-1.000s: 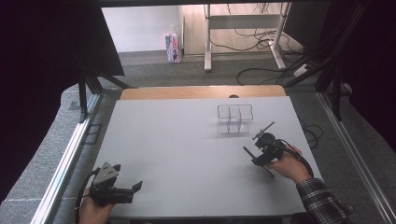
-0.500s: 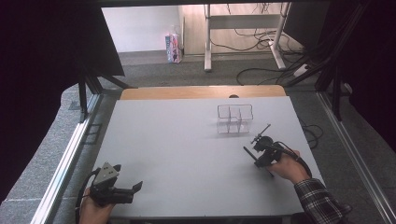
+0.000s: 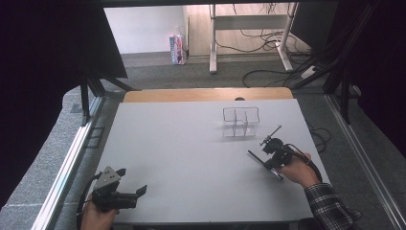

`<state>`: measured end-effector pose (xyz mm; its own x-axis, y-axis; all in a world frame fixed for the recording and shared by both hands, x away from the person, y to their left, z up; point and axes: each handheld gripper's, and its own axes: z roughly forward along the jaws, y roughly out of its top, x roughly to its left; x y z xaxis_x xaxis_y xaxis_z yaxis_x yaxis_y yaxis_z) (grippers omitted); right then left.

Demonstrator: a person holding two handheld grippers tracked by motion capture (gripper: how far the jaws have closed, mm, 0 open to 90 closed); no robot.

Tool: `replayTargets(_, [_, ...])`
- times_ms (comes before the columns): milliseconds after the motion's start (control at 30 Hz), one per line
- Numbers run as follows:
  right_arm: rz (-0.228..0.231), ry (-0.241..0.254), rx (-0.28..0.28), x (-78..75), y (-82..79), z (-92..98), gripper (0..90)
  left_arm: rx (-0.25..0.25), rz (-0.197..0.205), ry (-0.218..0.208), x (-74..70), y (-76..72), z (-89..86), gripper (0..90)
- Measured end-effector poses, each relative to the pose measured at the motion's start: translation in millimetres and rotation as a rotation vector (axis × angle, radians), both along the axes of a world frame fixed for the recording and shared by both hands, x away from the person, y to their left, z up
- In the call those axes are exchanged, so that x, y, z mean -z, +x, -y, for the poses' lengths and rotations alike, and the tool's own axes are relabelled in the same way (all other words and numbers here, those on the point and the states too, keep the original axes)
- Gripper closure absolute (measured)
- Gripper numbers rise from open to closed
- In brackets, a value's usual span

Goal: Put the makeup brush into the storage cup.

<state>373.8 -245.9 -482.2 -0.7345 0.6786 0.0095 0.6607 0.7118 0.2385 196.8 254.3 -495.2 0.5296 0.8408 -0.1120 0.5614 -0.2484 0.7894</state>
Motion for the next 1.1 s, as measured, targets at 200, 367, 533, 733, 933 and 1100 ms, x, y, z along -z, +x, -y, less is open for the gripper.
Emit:
replayTargets(200, [0.025, 0.037, -0.021, -8.0, -6.2, -1.1, 83.9, 0.005, 0.01, 0.007, -0.8, -0.2, -0.5, 2.1])
replayTargets(367, [0.065, 0.079, -0.04, -8.0, -13.5, -4.5, 83.9, 0.005, 0.001, 0.022, -0.1, 0.7, -1.1, 3.1])
replayTargets(533, [0.12, 0.115, -0.046, -12.8, -21.7, -5.8, 83.8, 0.027, -0.01, 0.024, -0.7, 0.8, 1.5, 2.5])
replayTargets(733, [0.137, 0.204, -0.047, -19.9, -27.0, -2.4, 83.9, 0.027, -0.044, 0.067, 2.3, 2.9, 6.8, 0.8])
replayTargets(933, [0.135, 0.243, -0.067, -23.2, -32.5, -0.8, 83.8, 0.009, -0.052, 0.078, 1.6, 3.5, 9.7, 0.0])
replayTargets(1100, [0.138, 0.248, -0.102, -23.3, -36.9, -3.5, 83.8, 0.017, -0.045, 0.063, -1.1, 4.8, 12.2, 0.0])
